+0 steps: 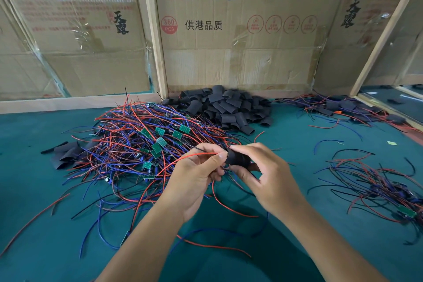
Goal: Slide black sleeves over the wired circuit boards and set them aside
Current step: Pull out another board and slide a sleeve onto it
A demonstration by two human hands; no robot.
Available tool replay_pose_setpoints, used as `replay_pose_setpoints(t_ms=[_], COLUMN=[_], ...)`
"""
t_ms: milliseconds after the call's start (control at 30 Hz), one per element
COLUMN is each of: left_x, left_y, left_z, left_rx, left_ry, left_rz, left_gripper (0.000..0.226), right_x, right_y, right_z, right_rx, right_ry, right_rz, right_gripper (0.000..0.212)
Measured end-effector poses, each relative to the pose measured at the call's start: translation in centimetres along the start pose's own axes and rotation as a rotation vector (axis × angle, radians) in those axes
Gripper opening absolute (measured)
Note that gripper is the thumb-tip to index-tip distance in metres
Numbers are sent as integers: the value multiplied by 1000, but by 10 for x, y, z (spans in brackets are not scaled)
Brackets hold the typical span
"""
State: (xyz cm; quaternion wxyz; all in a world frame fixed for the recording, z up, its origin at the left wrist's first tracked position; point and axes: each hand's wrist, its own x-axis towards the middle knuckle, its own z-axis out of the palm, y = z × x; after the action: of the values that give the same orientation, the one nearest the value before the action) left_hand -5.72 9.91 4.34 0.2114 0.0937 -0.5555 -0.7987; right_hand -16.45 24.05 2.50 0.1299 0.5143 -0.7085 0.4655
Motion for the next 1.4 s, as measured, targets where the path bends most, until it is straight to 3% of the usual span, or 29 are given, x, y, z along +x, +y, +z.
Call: replay_pose_setpoints(t_ms=[533, 833, 1100, 1400], left_x=[7, 5, 4, 1], left_y=[-4, -6, -6, -5], left_z=[-2, 5, 6, 18], left_rx=[-47, -123, -164, -278], left_ry=[41, 93, 118, 120], left_rz=[-182, -263, -278, -208], left_gripper=[11, 20, 21, 17], right_x=[-1, -2, -4, 1], right_y=[-2, -5, -1, -9], right_z=[0, -1, 1, -12], right_rx=[-2, -14, -102, -241], right_ry=[-6, 14, -40, 19], right_rz=[-27, -60, -124, -117], right_gripper=[33, 29, 42, 26])
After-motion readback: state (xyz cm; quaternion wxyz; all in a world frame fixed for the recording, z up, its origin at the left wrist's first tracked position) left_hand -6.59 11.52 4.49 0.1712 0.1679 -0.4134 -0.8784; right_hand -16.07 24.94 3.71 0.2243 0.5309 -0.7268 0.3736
